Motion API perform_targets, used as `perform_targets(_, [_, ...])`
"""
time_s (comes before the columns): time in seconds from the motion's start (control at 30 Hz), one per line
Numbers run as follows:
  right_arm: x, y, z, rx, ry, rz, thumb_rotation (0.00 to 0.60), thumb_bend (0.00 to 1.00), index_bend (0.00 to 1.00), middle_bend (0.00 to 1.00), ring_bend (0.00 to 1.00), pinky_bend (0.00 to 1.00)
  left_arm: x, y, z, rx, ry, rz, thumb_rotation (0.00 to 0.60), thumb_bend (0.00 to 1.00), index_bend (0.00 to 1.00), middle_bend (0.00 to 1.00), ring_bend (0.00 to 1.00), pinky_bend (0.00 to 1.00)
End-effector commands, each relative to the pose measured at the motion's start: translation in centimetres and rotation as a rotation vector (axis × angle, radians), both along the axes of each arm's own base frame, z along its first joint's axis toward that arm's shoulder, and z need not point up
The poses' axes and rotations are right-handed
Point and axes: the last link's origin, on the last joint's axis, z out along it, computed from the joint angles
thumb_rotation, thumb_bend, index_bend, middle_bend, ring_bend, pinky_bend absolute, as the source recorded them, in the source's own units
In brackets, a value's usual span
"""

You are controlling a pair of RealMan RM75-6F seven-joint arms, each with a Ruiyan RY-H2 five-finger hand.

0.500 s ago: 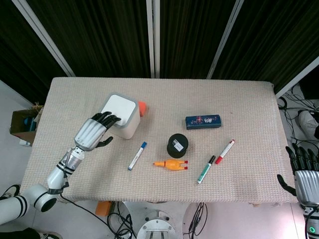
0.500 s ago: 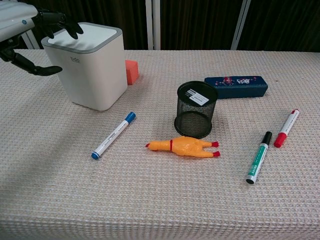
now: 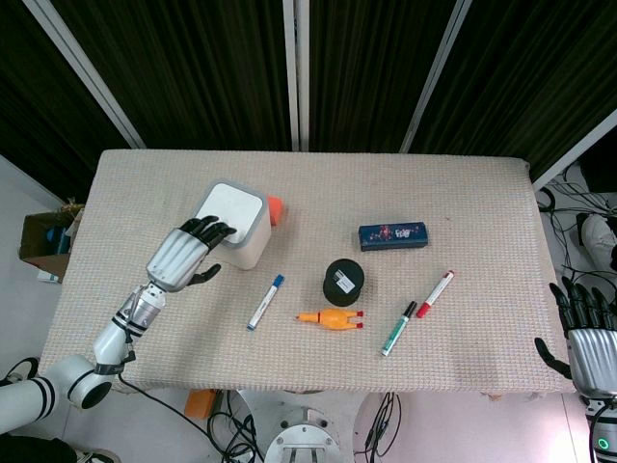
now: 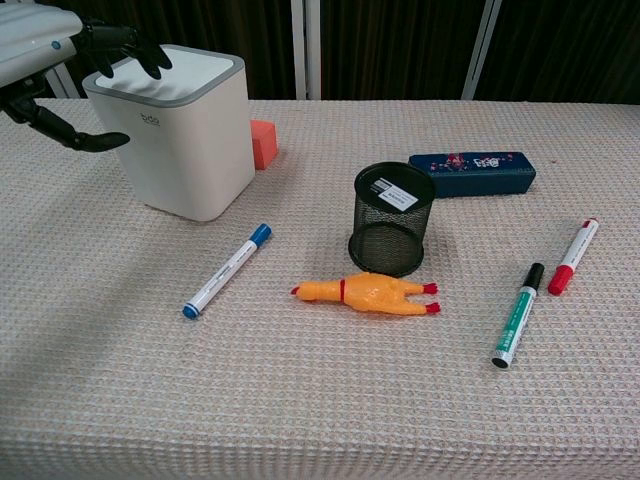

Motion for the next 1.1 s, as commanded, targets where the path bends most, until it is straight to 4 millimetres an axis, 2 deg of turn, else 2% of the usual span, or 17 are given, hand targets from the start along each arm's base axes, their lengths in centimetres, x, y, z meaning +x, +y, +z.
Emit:
perform_targets(0.03, [0.0,0.0,0.0,-0.001,-0.002,0.002,0.6,0.2,0.0,0.0,0.0,0.0,0.0,0.0,0.0,0.0,0.001,-0.002,0.6,0.27,0.21,0.26,0.17,0.32])
perform_targets(0.27, [0.0,0.1,0.0,0.013,-0.015,0.008,0.6,0.2,0.0,0.0,0.0,0.0,-0.1,0.0,-0.3,-0.009,0.01,0.007,0.6,0.27,0.21,0.26,0.17,0.32])
perform_targets(0.5, [-0.2,0.0,-0.2,0.015,-0.016,0.009,0.6,0.2,0.0,0.0,0.0,0.0,-0.5,0.2,-1.1,-0.023,0.076,0.018,0.6,0.27,0.21,0.34,0.16,0.32])
perform_targets(0.67, [-0.2,0.0,-0.1,0.009,-0.016,0.011,0.6,0.2,0.0,0.0,0.0,0.0,-0.3,0.2,-0.9,-0.015,0.061,0.016,0.6,0.27,0.21,0.36,0.16,0.32])
perform_targets(0.77, [-0.1,-0.1,0.0,0.002,-0.017,0.015,0.6,0.2,0.0,0.0,0.0,0.0,0.2,0.1,-0.3,0.016,0.028,-0.009,0.6,0.27,0.21,0.32,0.16,0.32])
perform_targets(0.93, [-0.1,0.0,0.2,-0.008,-0.023,0.017,0.6,0.2,0.0,0.0,0.0,0.0,0.5,-0.3,2.2,0.102,-0.03,-0.039,0.6,0.27,0.21,0.22,0.16,0.32])
perform_targets(1.03, [0.0,0.0,0.3,-0.017,-0.025,0.023,0.6,0.2,0.0,0.0,0.0,0.0,-0.7,-1.2,4.2,0.162,-0.025,-0.014,0.6,0.27,0.21,0.22,0.16,0.32])
perform_targets(1.1, [0.0,0.0,0.4,-0.021,-0.022,0.023,0.6,0.2,0.0,0.0,0.0,0.0,-2.3,-2.4,5.7,0.203,-0.016,0.024,0.6,0.27,0.21,0.22,0.16,0.32])
